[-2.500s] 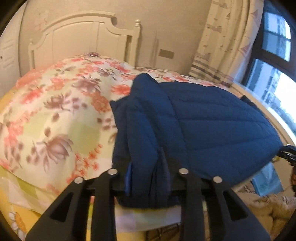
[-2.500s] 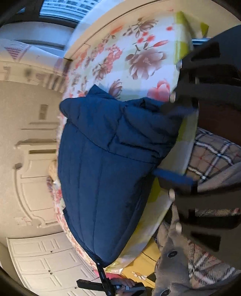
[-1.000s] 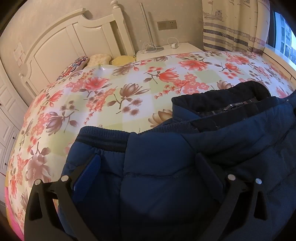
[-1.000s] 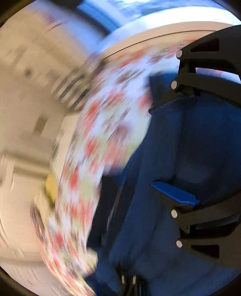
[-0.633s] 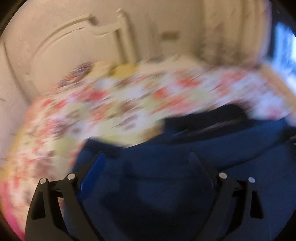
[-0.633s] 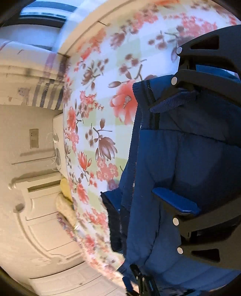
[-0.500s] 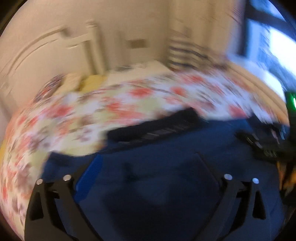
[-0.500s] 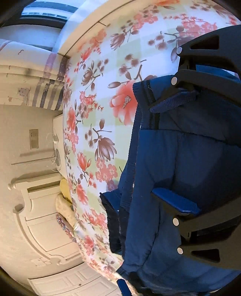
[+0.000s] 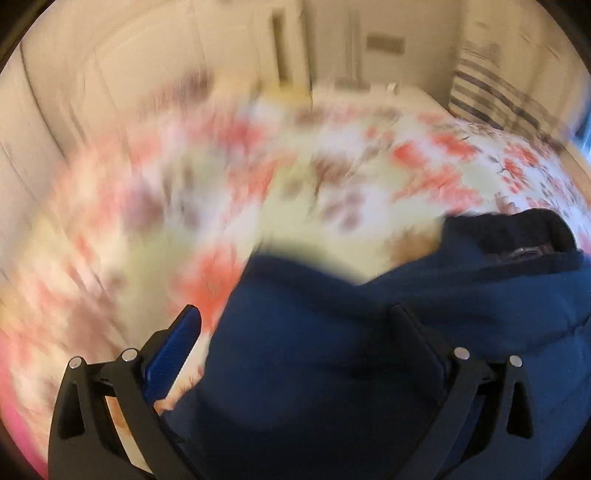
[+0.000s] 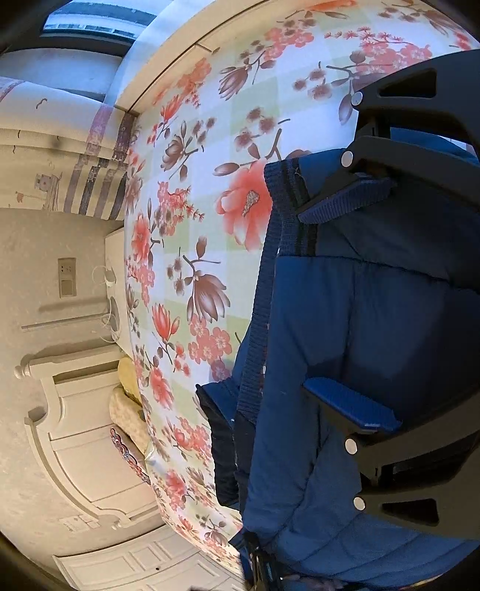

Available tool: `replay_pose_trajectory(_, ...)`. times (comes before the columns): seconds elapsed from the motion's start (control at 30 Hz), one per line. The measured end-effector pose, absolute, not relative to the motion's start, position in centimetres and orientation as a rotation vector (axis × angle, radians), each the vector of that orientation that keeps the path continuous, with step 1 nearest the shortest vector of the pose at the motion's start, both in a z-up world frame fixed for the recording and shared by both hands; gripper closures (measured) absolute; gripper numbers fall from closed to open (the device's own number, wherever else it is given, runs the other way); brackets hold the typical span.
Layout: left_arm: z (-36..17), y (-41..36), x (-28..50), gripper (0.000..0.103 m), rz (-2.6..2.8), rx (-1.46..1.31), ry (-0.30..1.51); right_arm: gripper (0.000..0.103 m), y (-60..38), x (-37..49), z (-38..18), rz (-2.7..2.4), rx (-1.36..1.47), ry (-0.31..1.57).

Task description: Fold large clothes

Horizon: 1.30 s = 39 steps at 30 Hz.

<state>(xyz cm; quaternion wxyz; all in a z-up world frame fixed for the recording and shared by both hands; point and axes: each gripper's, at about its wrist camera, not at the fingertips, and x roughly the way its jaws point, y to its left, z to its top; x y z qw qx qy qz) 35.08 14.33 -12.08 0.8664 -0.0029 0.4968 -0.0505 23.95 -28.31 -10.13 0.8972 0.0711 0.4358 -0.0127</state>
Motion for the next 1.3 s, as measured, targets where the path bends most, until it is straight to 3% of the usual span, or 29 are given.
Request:
replay_pose_trajectory(0.07,-12.7,15.5,35.1,0.002,-0.141,-0.1,1.05,0.025,-28.4,23.9,-10.1,-0.026,0.143,0.902)
replay_pose_trajectory(0.27,-12.6,14.4,34.4,0.002,-0.104,-0.039,1.006,0.025,-28.0,23.9,-9.8,-0.055,0.112,0.926)
replay_pose_trajectory(0.4,-11.9,14.1,34.3,0.002,-0.05,0.03,0.959,0.024,-22.6,21.3,-5.4,-0.171,-0.071,0.826)
replay_pose_trajectory(0.5,-11.6,13.8,34.0,0.002,-0.023,0.079,0.94,0.01,-14.8,18.1,-2.6,-0.04,-0.272,0.755)
replay_pose_trajectory(0.63,-11.4,13.7,33.9,0.002,-0.011,0.101,0.932,0.009,-8.6,16.1,-3.3,0.161,-0.355,0.792)
replay_pose_trajectory(0.73,-11.4,13.7,33.9,0.002,-0.012,0.096,0.932,0.008,-7.0,16.7,-7.0,0.233,-0.37,0.877)
replay_pose_trajectory(0.83,-11.3,13.9,33.8,0.002,-0.012,0.085,0.929,0.005,-10.3,17.5,-7.1,0.239,-0.189,0.932)
replay_pose_trajectory(0.93,-11.4,14.1,33.8,0.002,-0.011,0.085,0.927,0.005,-14.8,16.1,-5.2,0.048,-0.196,0.848)
replay_pose_trajectory(1.03,-11.3,14.1,33.8,0.002,-0.009,0.089,0.925,0.005,-22.6,15.4,-6.4,-0.161,-0.108,0.882)
replay_pose_trajectory(1.17,-10.7,13.3,33.4,0.003,0.026,0.142,0.894,0.006,-30.3,14.4,-10.4,-0.045,0.287,0.928)
replay_pose_trajectory(1.23,-8.6,11.8,31.2,0.01,0.103,0.227,0.781,0.006,-29.8,14.5,-10.4,-0.064,0.243,0.921)
replay_pose_trajectory(1.3,-5.7,10.2,27.8,0.01,0.04,0.186,0.69,0.006,-29.1,14.6,-10.2,-0.092,0.179,0.913)
